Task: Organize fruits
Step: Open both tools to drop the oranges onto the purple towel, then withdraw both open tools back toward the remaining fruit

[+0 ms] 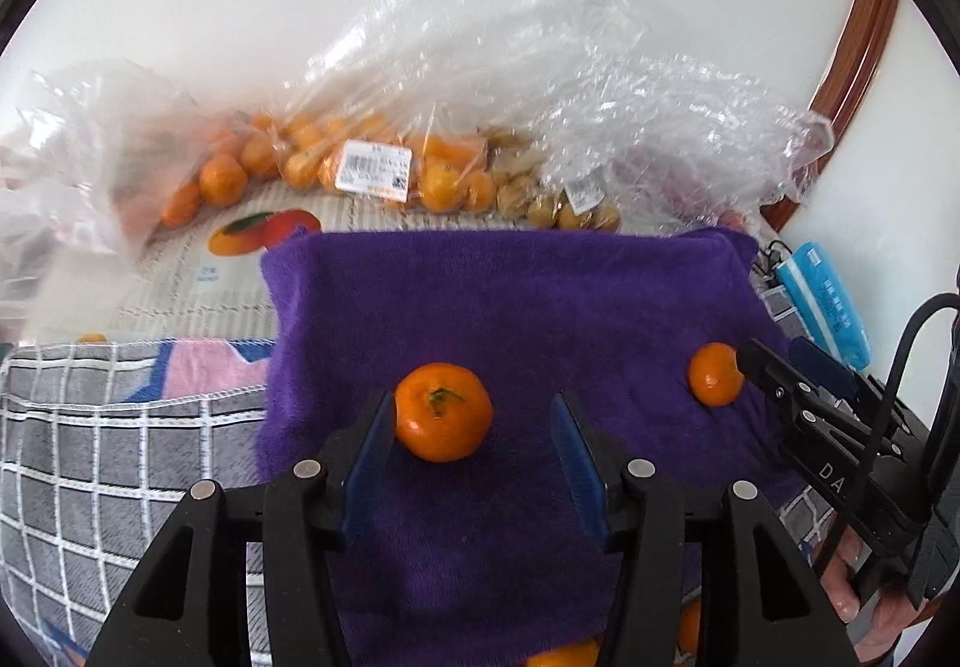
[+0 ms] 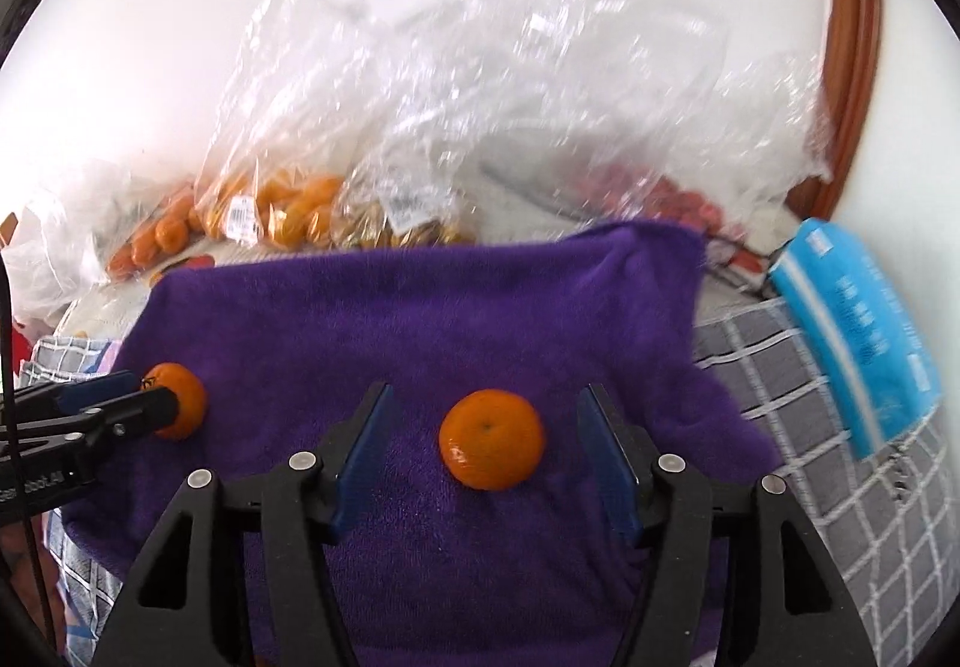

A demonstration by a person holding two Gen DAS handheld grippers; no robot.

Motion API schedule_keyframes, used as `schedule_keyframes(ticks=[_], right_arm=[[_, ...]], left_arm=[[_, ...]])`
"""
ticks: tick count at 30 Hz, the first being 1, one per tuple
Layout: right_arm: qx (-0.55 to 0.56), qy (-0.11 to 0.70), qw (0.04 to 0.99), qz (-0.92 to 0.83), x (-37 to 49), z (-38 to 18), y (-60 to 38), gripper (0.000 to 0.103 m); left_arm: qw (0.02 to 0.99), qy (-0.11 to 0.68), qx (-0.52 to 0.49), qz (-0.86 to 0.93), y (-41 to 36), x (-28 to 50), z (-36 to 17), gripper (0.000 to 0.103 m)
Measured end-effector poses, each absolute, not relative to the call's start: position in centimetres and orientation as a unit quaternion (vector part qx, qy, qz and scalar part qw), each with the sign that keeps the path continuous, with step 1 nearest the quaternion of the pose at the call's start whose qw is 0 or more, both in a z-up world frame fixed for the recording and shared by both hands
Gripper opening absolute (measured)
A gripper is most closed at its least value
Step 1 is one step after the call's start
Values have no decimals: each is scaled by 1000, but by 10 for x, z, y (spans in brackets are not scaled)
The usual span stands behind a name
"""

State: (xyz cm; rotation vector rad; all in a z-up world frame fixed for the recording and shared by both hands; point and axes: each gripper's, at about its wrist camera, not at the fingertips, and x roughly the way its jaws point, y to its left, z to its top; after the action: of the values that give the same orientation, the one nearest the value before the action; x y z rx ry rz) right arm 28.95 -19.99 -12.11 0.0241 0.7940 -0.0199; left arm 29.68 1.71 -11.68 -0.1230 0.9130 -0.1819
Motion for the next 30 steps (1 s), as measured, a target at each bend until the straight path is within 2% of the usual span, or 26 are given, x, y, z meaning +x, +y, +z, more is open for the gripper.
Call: schedule_keyframes(ticks=[4, 12, 20, 30], right_arm=[[38, 372, 928, -1, 268, -104, -203, 63], [24, 346, 938, 3, 211, -74, -193, 63], [30, 331, 943, -4, 153, -62, -187, 63], [37, 349, 936, 12, 114, -70, -184, 63]], left_arm=[[904, 413, -64, -87, 22, 271, -97, 51], [921, 374, -64, -91, 30, 210, -71, 51], [925, 368, -57, -74, 39, 158, -76, 51], [928, 359, -72, -66, 48, 113, -79, 51]])
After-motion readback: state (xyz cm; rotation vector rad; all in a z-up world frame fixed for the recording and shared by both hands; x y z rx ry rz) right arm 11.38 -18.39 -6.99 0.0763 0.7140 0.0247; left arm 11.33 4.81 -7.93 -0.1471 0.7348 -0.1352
